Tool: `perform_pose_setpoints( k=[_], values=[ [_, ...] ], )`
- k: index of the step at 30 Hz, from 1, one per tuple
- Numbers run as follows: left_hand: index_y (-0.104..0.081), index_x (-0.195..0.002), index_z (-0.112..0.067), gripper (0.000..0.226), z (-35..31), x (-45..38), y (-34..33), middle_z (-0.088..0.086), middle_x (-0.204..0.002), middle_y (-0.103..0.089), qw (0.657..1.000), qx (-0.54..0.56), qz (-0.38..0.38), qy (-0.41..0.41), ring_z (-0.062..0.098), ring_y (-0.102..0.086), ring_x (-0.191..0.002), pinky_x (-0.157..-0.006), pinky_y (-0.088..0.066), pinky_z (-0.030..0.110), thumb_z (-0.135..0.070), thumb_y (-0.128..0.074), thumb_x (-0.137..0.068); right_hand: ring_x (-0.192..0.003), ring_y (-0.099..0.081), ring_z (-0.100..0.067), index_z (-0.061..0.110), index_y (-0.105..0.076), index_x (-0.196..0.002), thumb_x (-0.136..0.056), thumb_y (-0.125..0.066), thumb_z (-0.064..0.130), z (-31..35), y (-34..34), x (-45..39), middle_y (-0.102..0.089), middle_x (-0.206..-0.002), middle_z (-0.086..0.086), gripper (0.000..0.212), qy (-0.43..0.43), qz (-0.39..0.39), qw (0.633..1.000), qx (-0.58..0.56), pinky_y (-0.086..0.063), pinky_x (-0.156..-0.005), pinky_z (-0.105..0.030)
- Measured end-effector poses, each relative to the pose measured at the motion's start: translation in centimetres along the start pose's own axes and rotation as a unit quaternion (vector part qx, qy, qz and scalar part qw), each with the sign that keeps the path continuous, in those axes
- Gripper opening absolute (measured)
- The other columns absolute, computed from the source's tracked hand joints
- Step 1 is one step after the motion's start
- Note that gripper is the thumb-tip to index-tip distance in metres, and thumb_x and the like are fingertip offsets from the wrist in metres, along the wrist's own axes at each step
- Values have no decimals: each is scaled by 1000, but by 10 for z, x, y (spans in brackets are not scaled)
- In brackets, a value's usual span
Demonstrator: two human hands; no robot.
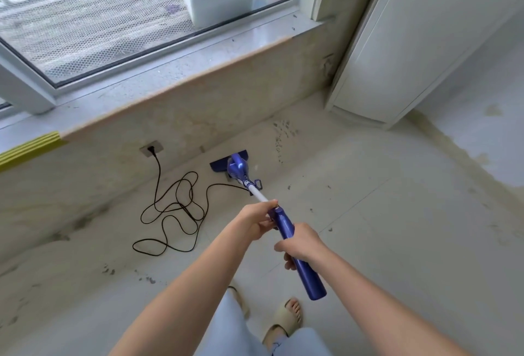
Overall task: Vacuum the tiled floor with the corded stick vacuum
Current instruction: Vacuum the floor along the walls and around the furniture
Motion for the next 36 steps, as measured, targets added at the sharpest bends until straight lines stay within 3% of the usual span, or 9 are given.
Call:
perform_pose_setpoints(
  k=[2,6,11,15,18,26,31,34,36],
  values=[
    [-55,-112,-1,35,6,0,-1,16,-113,-57,1000,0,-3,23,23,-65,-74,-59,-57,30,-20,-71,-87,-52,-66,-19,9,-50,-114,-81,-63,11,-5,0,1,-66,-84,-11,35,4,-28,999,32,-55,-52,-27],
    [-53,-100,0,29,17,16,-5,18,-90,-65,995,-17,47,85,29,-67,-81,-82,-56,37,-18,-71,-87,-60,-71,-19,17,-50,-102,-75,-59,17,-6,-2,7,-67,-80,-3,28,38,-89,990,105,-60,-66,-35],
    [-51,-97,-1,27,19,23,-13,16,-92,-59,993,70,41,85,27,-63,-78,-77,-53,36,-15,-71,-86,-59,-71,-18,24,-37,-113,-79,-61,13,-16,-6,20,-61,-87,-2,42,32,-38,995,83,-60,-60,-33],
    [-44,-77,-7,23,8,19,-39,4,-55,-50,991,123,46,41,19,-54,-57,-52,-47,26,-12,-62,-90,-55,-64,-22,13,-45,-105,-81,-54,7,-7,8,22,-61,-84,-8,26,40,-71,991,104,-56,-54,-32],
    [-39,-73,-11,22,-10,15,-46,0,-41,-43,990,136,37,-6,14,-43,-47,-47,-40,22,-6,-51,-91,-52,-58,-22,8,-47,-108,-81,-48,2,13,25,20,-58,-85,-12,27,66,-49,988,129,-48,-45,-27],
    [-39,-92,-11,11,-4,22,-37,6,-60,-44,997,38,-38,-62,19,-43,-51,-50,-38,27,-2,-39,-87,-45,-51,-18,6,-43,-111,-81,-44,0,19,30,40,-51,-74,-12,30,97,47,983,151,-46,-50,-29],
    [-43,-135,-24,51,12,20,-13,4,-53,-48,993,46,-90,-61,18,-46,-47,-43,-41,20,-6,-43,-87,-47,-52,-17,7,-39,-109,-82,-44,0,14,16,50,-51,-75,-12,28,121,83,976,164,-45,-47,-28],
    [-52,-102,-12,14,24,33,-1,4,-55,-47,996,37,-77,-36,18,-47,-51,-49,-41,21,-7,-43,-92,-47,-51,-18,7,-39,-104,-82,-44,0,5,-3,57,-49,-76,-11,24,109,84,982,126,-42,-44,-25],
    [-47,-99,-9,11,28,38,11,5,-58,-48,997,15,-74,-25,18,-48,-51,-53,-43,23,-5,-44,-90,-48,-52,-18,9,-39,-102,-82,-44,0,3,-18,61,-50,-78,-9,22,101,81,986,104,-41,-43,-24]
  ],
)
Point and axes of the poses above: each hand's wrist, its own x-axis away from the middle knuckle, its own y-axis out of the back of the hand, z = x × y, the point moved 7 cm from there along -x, towards the middle knuckle
